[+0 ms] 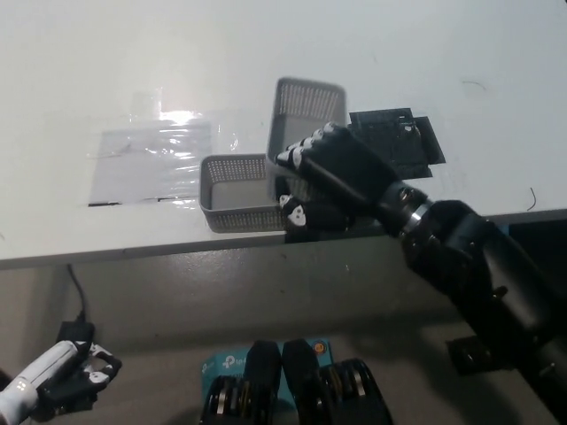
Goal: The robot uses its right hand to pick up the grey box kept on the middle on the desk and place it on top of another box next to it in a right angle
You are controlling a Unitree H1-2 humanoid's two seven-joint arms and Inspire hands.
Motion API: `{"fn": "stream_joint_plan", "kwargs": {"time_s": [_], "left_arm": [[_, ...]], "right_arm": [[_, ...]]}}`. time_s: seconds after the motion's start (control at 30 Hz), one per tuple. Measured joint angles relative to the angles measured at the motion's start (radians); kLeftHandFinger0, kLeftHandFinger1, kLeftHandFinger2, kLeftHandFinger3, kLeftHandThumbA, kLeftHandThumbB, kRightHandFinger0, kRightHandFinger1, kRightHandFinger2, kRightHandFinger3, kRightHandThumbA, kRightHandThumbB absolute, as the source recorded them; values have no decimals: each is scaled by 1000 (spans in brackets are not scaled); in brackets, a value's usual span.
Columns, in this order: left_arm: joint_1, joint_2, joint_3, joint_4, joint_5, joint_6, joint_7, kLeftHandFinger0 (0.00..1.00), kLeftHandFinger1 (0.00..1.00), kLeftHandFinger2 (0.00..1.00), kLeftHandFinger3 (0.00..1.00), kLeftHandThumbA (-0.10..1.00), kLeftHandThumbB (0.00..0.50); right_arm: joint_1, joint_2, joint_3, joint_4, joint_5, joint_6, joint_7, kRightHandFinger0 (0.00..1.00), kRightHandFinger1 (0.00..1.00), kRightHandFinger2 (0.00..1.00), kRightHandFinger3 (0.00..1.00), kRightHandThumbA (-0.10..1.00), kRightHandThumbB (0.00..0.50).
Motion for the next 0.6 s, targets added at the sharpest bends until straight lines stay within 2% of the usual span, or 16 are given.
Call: {"fn": "stream_joint_plan", "kwargs": {"time_s": [0.1,0.13,0.23,0.33,0.43,0.53,0.6], "left_arm": [[-6,0,-2,0,0,2,-4,220,158,332,565,563,133],[-8,0,-3,0,0,2,-4,236,163,365,573,558,128],[-12,0,-7,0,0,3,-7,201,114,261,559,527,122],[-15,0,-7,1,-1,4,-10,209,116,237,560,542,127],[-17,0,-11,1,1,4,-13,246,131,270,599,561,117],[-19,0,-19,3,3,3,-19,241,122,245,575,541,115],[-20,0,-21,4,3,3,-21,261,138,267,584,539,113]], "right_arm": [[-16,1,28,66,-1,-21,-34,0,52,336,302,-100,215],[-25,1,34,82,0,-26,-47,0,57,342,312,-100,200],[-47,1,52,125,-3,-37,-86,0,56,342,311,-100,220],[-64,2,76,178,-10,-47,-138,0,50,343,320,-100,235],[-70,1,96,207,-15,-51,-190,0,48,364,318,-100,222],[-72,-1,120,225,-18,-53,-237,0,79,409,335,-100,202],[-77,-6,147,240,-18,-57,-273,0,99,427,329,-100,215]]}}
